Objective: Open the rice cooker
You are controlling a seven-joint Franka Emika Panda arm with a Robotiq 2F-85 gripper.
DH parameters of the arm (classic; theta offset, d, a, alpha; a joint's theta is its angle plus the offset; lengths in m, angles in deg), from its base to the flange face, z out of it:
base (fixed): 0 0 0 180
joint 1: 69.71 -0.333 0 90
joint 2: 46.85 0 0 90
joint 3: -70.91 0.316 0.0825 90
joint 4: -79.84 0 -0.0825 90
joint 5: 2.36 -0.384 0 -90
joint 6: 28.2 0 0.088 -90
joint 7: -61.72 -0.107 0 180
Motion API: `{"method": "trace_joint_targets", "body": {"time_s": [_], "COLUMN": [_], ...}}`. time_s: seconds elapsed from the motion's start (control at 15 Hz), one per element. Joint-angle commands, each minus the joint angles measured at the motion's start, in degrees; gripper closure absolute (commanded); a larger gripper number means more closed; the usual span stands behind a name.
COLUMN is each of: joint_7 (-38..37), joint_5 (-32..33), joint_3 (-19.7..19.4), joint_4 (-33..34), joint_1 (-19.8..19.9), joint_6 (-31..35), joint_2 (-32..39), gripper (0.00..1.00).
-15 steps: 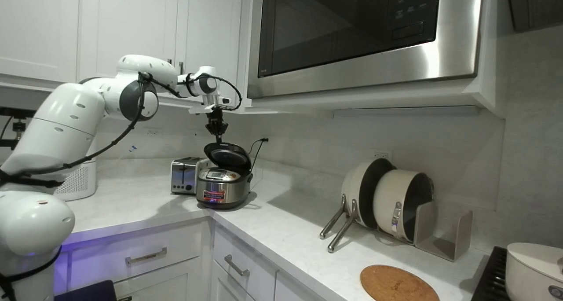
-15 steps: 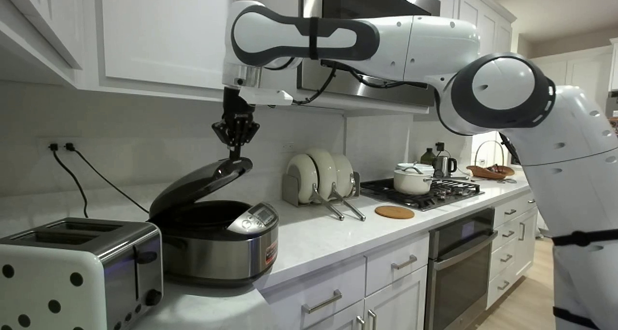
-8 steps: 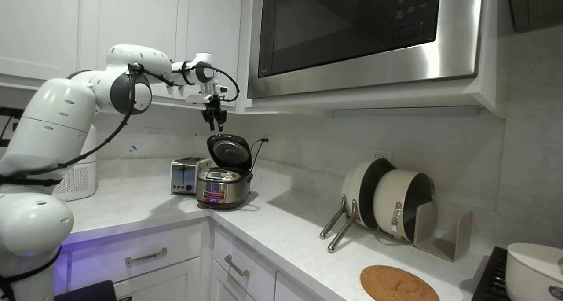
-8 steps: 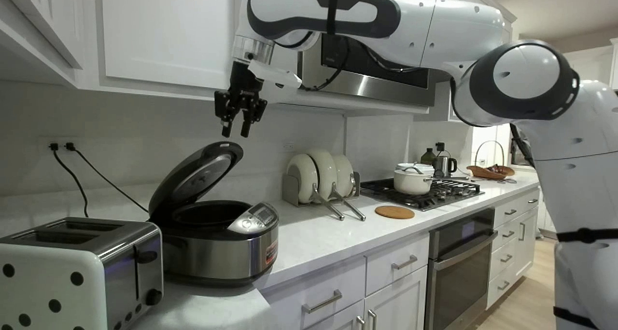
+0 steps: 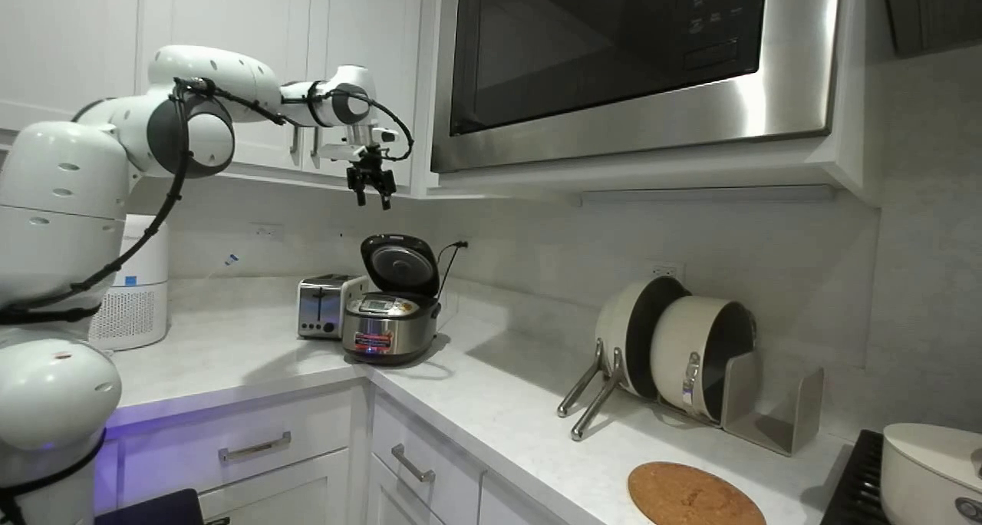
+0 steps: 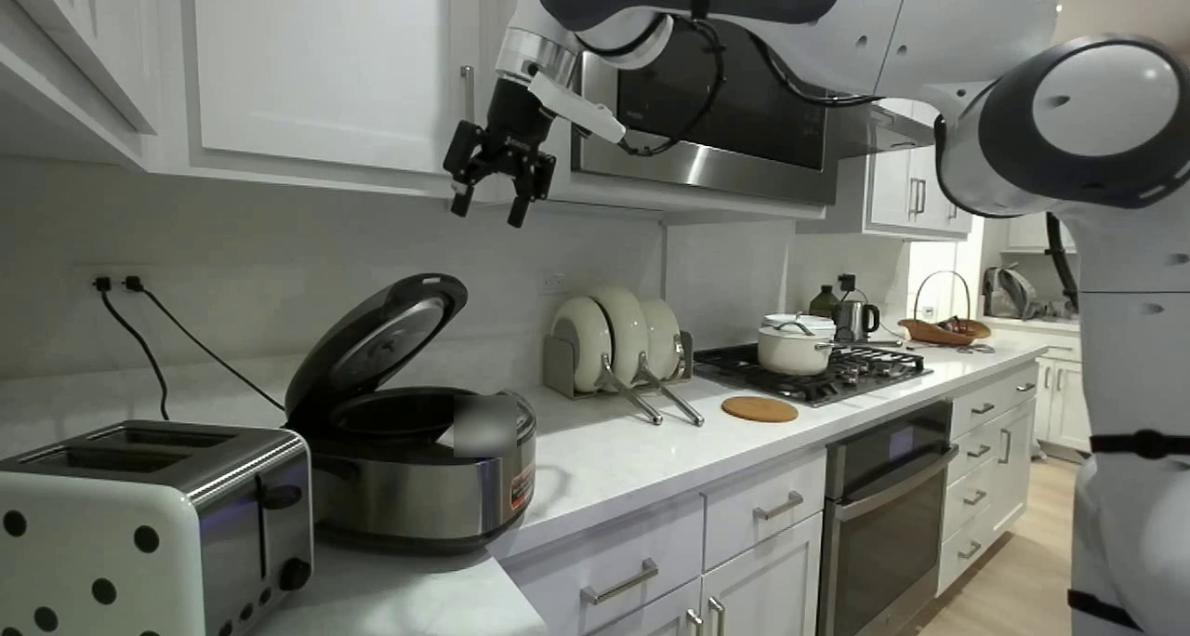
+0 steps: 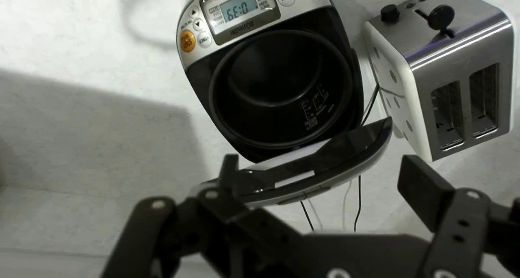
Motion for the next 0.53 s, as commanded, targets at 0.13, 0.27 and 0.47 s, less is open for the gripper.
{"method": "trace_joint_targets", "body": {"time_s": [0.13, 0.27, 0.47], "joint_7": [0.1, 0.1, 0.1], "joint_5": [-0.6, -0.6, -0.7], "joint_3": [-0.4, -0.4, -0.4], "joint_4": [-3.9, -5.3, -5.8], "joint_1": [0.7, 0.9, 0.9], "joint_6": [-0.1, -0.1, -0.1], "joint_2": [-3.1, -4.2, -4.4], "gripper": [0.00, 0.00, 0.00]}}
